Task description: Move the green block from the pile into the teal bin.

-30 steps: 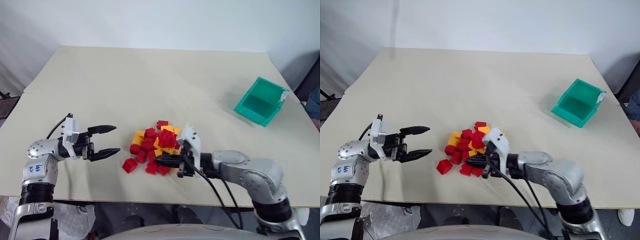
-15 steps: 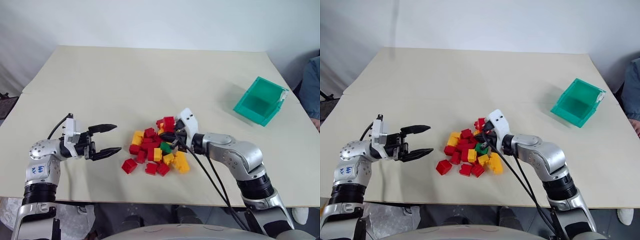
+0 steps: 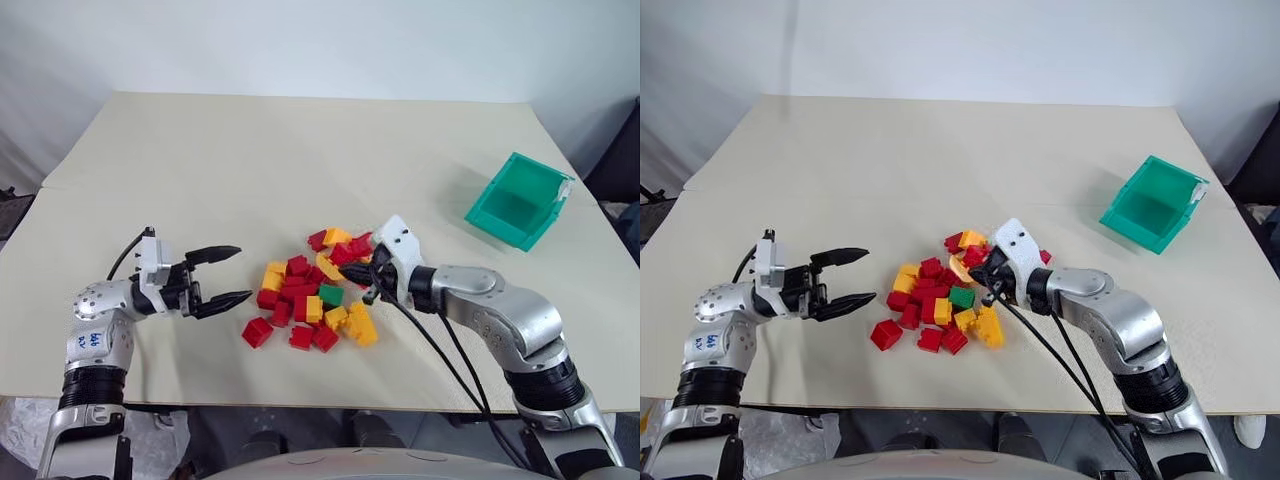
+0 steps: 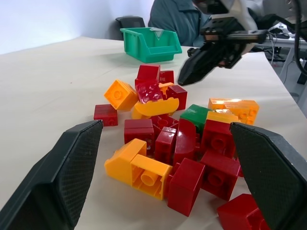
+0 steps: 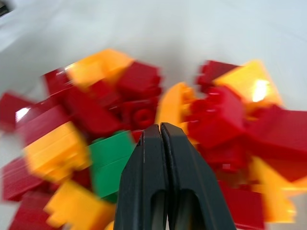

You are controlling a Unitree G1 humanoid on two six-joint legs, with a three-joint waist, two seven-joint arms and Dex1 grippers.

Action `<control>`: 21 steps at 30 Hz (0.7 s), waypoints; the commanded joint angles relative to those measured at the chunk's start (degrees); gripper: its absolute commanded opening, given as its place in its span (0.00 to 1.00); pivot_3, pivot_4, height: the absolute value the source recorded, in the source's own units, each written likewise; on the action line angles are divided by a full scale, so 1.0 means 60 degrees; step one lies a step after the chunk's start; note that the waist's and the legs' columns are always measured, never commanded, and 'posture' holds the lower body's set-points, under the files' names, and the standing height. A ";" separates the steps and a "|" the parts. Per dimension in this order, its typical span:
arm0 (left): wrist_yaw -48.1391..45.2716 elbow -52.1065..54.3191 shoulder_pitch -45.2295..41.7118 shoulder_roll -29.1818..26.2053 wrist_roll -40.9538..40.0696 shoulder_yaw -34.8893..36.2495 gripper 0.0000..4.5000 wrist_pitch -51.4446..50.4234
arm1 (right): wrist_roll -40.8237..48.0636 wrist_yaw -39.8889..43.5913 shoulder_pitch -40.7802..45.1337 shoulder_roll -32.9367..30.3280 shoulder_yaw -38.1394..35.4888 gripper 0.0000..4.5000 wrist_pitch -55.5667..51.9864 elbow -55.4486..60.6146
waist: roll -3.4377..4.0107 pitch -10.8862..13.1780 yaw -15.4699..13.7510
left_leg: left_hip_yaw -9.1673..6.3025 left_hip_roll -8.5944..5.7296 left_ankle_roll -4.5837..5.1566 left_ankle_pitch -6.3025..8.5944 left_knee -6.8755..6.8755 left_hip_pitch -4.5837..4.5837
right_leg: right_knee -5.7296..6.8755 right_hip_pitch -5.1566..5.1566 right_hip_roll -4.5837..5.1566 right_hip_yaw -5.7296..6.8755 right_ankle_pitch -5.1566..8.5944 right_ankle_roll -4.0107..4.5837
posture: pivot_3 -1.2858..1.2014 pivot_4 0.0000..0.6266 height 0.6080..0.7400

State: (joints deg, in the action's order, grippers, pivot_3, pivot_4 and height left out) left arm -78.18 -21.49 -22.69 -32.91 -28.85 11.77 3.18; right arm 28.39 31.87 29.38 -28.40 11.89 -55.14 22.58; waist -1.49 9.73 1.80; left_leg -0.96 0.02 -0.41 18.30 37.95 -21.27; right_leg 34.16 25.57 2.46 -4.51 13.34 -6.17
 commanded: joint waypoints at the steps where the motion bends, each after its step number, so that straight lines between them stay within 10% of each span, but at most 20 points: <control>1: -0.0033 -0.0152 -0.0282 0.0048 0.0005 0.0013 1.00 0.0236 | 0.0129 0.0079 -0.0014 0.0218 0.0432 0.01 -0.0222 0.0639 | 0.0000 0.0000 -0.0011 | -0.0001 -0.0001 0.0000 0.0000 0.0001 0.0000 | 0.0000 0.0000 0.0000 0.0000 0.0000 0.0000 | 0.52 0.24 1.00; 11: 0.0049 -0.0110 -0.0156 0.0171 -0.0021 0.0038 1.00 0.0446 | -0.0896 0.0035 0.0458 0.0718 0.1754 0.01 -0.0149 0.0013 | -0.0001 -0.0001 -0.0016 | -0.0002 -0.0007 0.0000 0.0000 0.0004 -0.0001 | 0.0001 0.0000 0.0008 0.0002 0.0000 0.0000 | 0.52 0.24 1.00; 19: 0.0027 0.0052 0.0073 0.0075 -0.0085 0.0087 1.00 0.0439 | 0.0375 0.1304 0.0313 -0.0211 -0.0080 0.01 -0.0265 0.1040 | 0.0000 0.0000 -0.0023 | -0.0007 -0.0003 0.0001 0.0001 0.0002 -0.0005 | -0.0008 -0.0002 0.0010 0.0009 0.0000 0.0000 | 0.52 0.24 1.00; 21: -0.0127 0.0042 0.0108 -0.0029 -0.0130 0.0100 1.00 0.0378 | 0.0912 0.2235 0.0159 -0.1365 -0.0748 0.14 -0.0418 0.1284 | 0.0003 0.0002 -0.0051 | -0.0009 -0.0006 0.0006 0.0003 0.0002 -0.0007 | -0.0017 -0.0008 0.0015 0.0017 0.0000 0.0000 | 0.52 0.24 1.00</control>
State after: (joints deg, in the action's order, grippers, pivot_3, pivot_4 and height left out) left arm -78.03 -22.94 -22.10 -32.11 -28.71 11.48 5.10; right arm 30.85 40.94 30.95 -33.52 11.79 -57.22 27.27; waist -1.48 9.74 1.50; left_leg -1.02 -0.03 -0.36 18.33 37.95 -21.31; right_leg 34.00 25.51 2.58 -4.34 13.35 -6.17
